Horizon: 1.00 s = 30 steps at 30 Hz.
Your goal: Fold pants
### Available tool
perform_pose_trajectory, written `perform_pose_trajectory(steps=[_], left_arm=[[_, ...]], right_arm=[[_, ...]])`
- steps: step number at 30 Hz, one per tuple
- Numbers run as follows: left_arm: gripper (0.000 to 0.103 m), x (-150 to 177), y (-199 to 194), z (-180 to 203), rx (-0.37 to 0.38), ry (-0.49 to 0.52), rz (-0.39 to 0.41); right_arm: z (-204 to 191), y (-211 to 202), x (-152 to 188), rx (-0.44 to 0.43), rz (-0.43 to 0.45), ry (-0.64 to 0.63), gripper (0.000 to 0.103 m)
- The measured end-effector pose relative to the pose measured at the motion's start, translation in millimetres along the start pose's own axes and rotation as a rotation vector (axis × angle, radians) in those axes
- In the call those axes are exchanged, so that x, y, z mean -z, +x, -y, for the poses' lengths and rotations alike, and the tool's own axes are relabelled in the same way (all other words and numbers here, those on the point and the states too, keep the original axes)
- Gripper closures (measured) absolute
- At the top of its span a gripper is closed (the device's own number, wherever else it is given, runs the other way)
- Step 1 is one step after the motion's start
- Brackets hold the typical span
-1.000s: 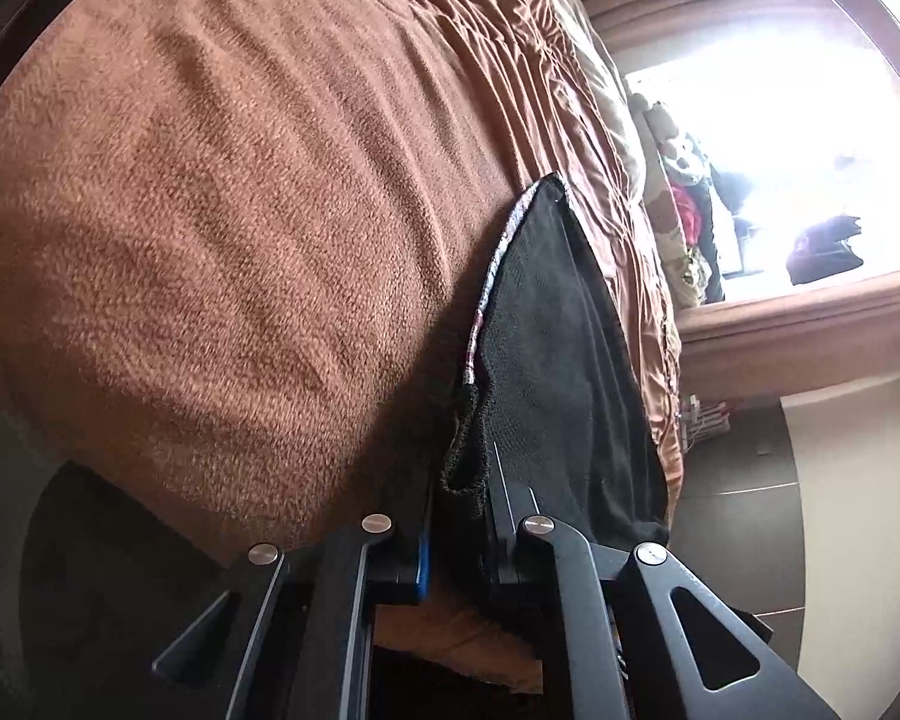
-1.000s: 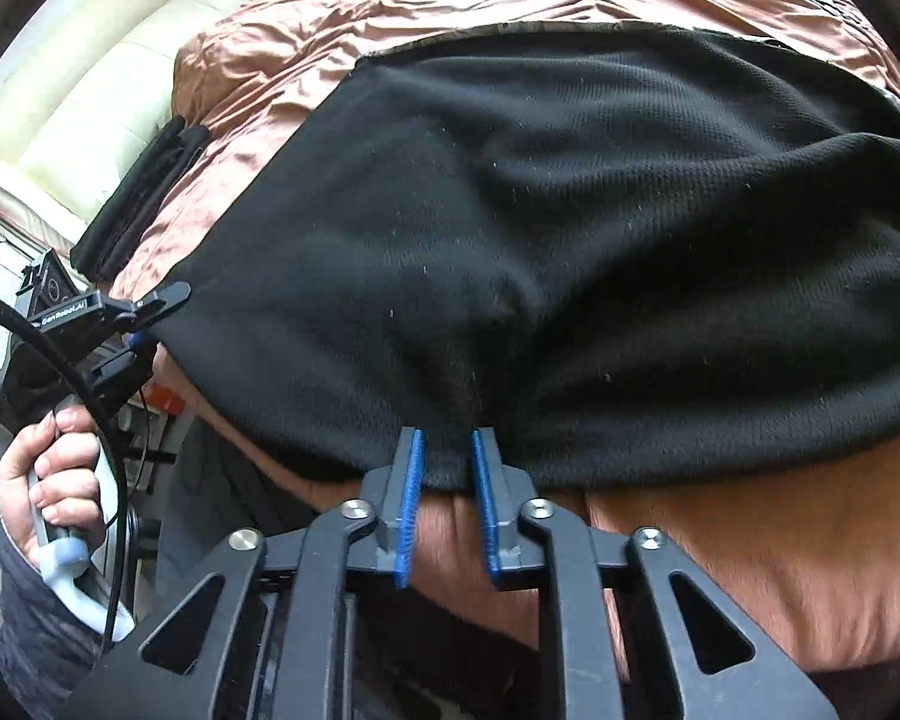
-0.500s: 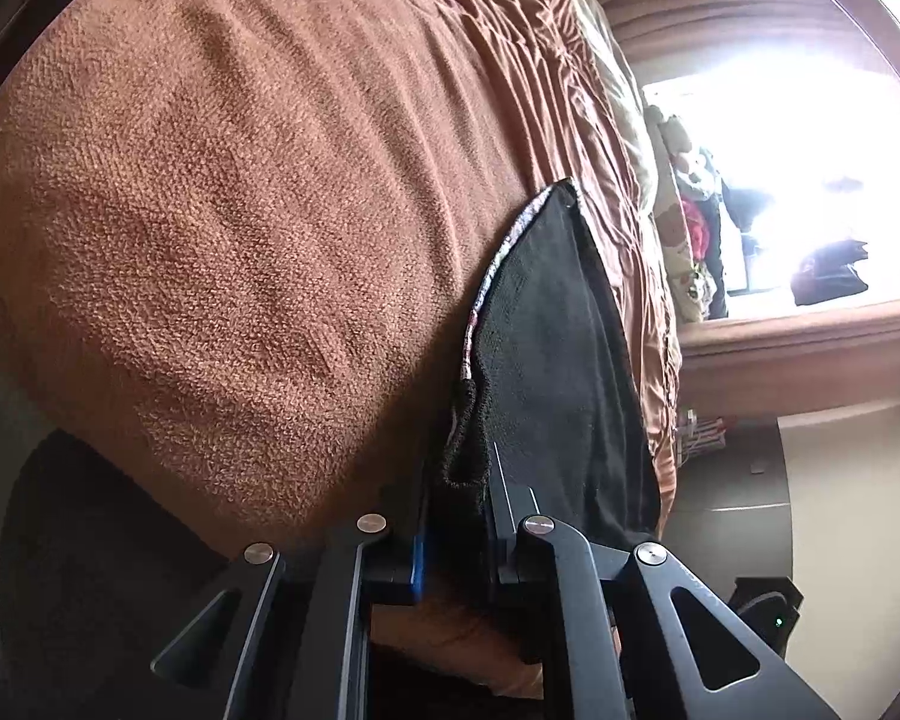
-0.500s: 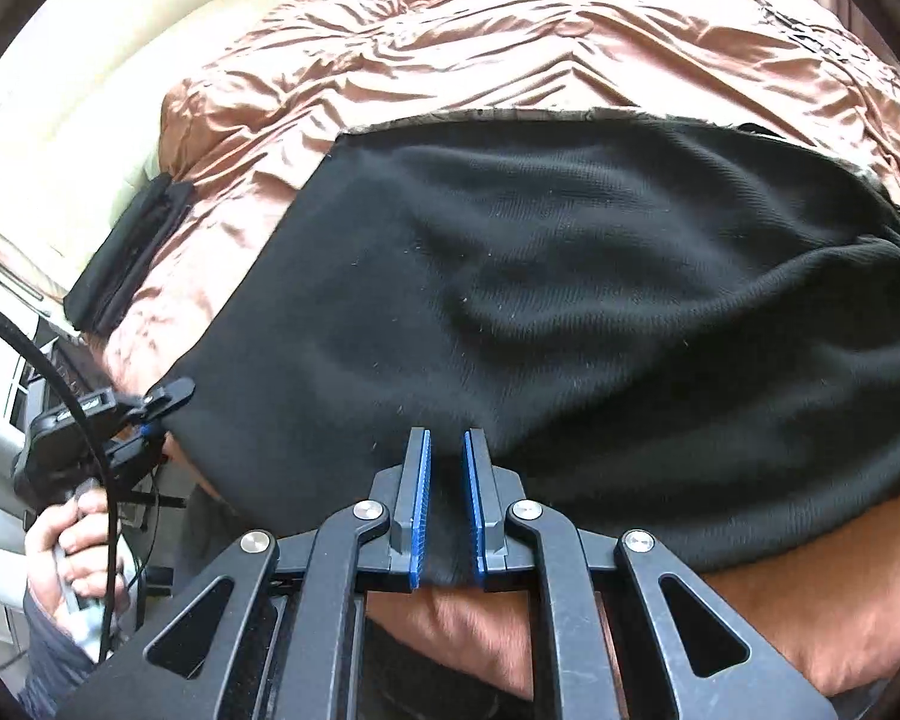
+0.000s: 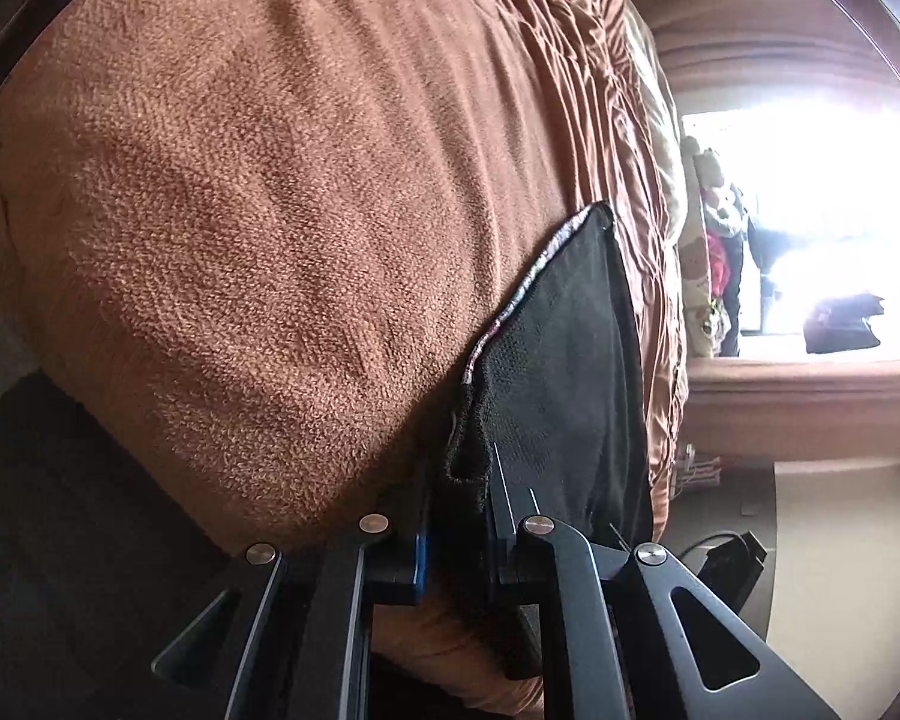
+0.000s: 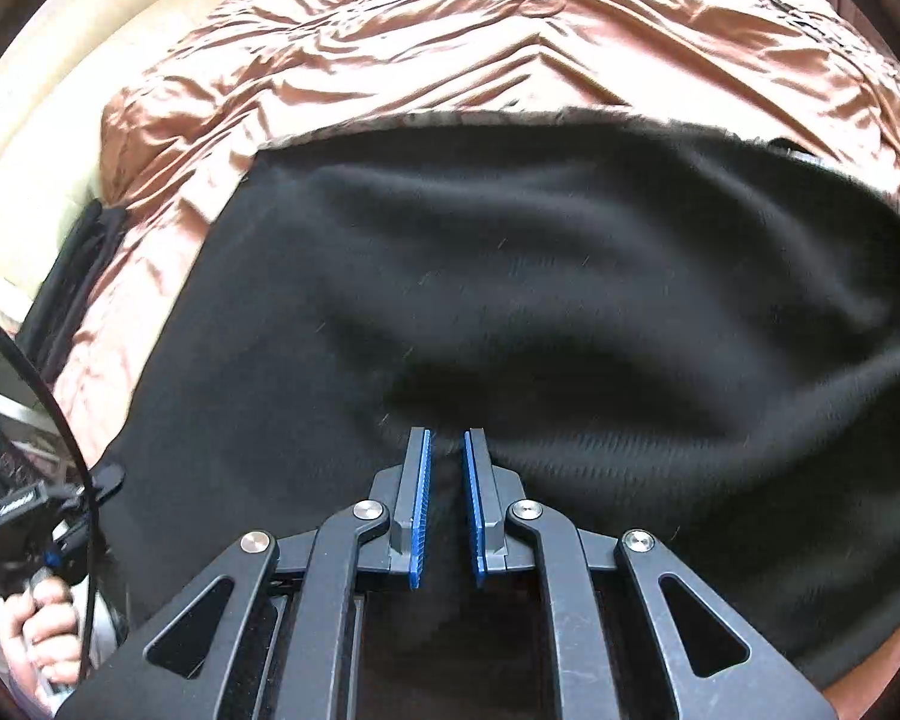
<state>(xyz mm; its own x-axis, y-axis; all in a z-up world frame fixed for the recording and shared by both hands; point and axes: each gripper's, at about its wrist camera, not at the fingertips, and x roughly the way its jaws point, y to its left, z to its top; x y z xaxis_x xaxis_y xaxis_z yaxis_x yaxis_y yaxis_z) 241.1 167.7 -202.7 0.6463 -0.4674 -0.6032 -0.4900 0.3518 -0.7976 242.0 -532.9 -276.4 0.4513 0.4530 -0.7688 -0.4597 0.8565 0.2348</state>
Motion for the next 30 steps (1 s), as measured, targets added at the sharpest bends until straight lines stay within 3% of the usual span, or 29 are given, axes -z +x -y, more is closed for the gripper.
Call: perform_pose_trajectory(steps=[15,30], left_arm=[[0.090,0,3,-1,-0.038,-0.100,0.029],[0.090,1,7,6,-0.061,-0.095,0.034]], right_arm=[[20,26,-50,0.035,-0.009,0.030,0.095],[36,57,-108,0.077,-0.016,0.062,0.095]])
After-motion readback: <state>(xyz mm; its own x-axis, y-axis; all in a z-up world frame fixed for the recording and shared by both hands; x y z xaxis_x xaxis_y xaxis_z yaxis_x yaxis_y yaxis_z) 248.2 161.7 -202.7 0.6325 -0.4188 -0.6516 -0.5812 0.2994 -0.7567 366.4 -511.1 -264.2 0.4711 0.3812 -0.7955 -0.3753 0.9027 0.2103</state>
